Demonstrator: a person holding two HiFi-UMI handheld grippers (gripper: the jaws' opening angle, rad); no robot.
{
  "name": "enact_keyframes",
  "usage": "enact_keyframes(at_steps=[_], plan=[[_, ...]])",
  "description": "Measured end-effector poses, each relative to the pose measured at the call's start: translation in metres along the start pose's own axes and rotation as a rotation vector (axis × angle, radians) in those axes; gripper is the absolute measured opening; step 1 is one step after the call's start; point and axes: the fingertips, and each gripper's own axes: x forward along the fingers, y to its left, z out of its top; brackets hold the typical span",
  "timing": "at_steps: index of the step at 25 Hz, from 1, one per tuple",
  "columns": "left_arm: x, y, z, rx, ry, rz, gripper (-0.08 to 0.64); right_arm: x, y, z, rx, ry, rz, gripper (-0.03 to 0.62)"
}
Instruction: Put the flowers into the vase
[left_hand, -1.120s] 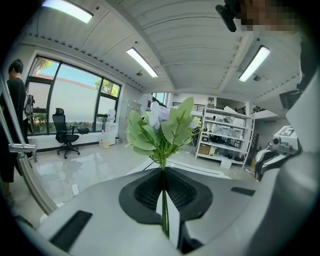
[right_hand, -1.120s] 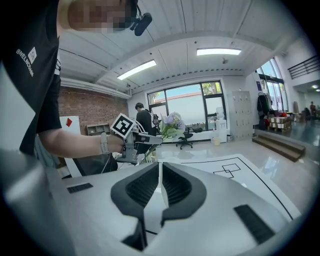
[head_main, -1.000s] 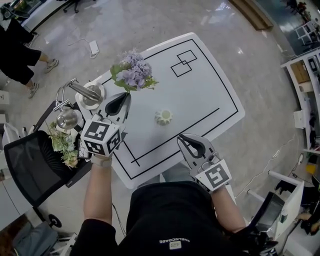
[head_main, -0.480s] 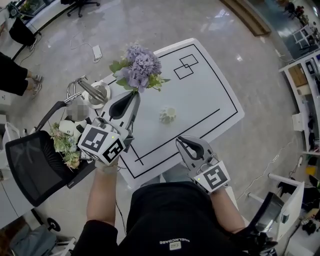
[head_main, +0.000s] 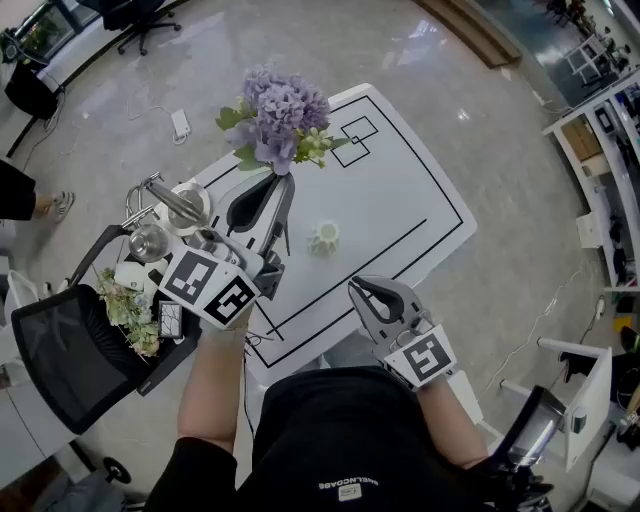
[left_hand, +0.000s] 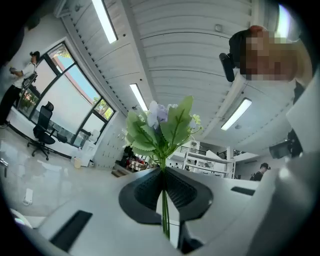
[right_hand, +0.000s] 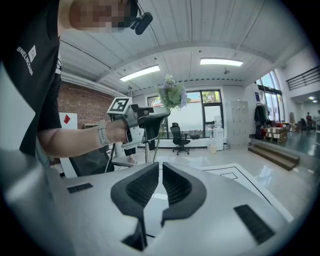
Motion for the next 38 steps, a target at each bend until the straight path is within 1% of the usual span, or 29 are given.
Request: enact_keyframes(at_steps=[3, 6, 11, 14, 17, 19, 21, 23, 27, 31, 33, 38], plan=[[0.002, 0.000, -0.001, 0.010, -0.030, -0.036, 0.015, 0.007, 0.004, -0.005, -0.006, -0.002, -0.017, 0.011], [0.008, 0.000, -0.003, -0.001, -0.047, -0.063, 0.015, 0.015, 0.004, -0.007, 0.003, 0.020, -0.040, 0.011], [0.031, -0.010, -0.003, -0.012, -0.081, -0.099, 0.015, 0.015, -0.011, -0.009, 0.017, 0.023, -0.044, 0.011], [0.044, -0.012, -0.006, -0.028, -0.091, -0.109, 0.015, 0.014, -0.022, -0.011, 0.026, 0.028, -0.038, 0.011], [0.056, -0.014, -0.011, -0.035, -0.083, -0.112, 0.015, 0.013, -0.035, -0.012, 0.043, 0.042, -0.044, 0.011], [0.056, -0.011, -0.016, -0.043, -0.086, -0.114, 0.015, 0.017, -0.038, -0.019, 0.072, 0.059, -0.050, 0.011], [0.053, -0.009, -0.021, -0.052, -0.091, -0.117, 0.015, 0.022, -0.040, -0.026, 0.076, 0.073, -0.055, 0.014], [0.056, -0.014, -0.024, -0.048, -0.092, -0.125, 0.015, 0.024, -0.048, -0.028, 0.068, 0.087, -0.056, 0.039], [0.060, -0.024, -0.037, -0.020, -0.085, -0.149, 0.015, 0.032, -0.054, -0.054, 0.072, 0.137, -0.013, 0.168], [0.059, -0.024, -0.049, -0.007, -0.069, -0.161, 0.017, 0.049, -0.056, -0.078, 0.048, 0.197, 0.006, 0.249], [0.058, -0.024, -0.054, -0.004, -0.065, -0.166, 0.017, 0.057, -0.056, -0.087, 0.026, 0.219, 0.017, 0.267], [0.058, -0.022, -0.065, -0.010, -0.061, -0.183, 0.017, 0.078, -0.057, -0.105, -0.016, 0.264, 0.043, 0.278]])
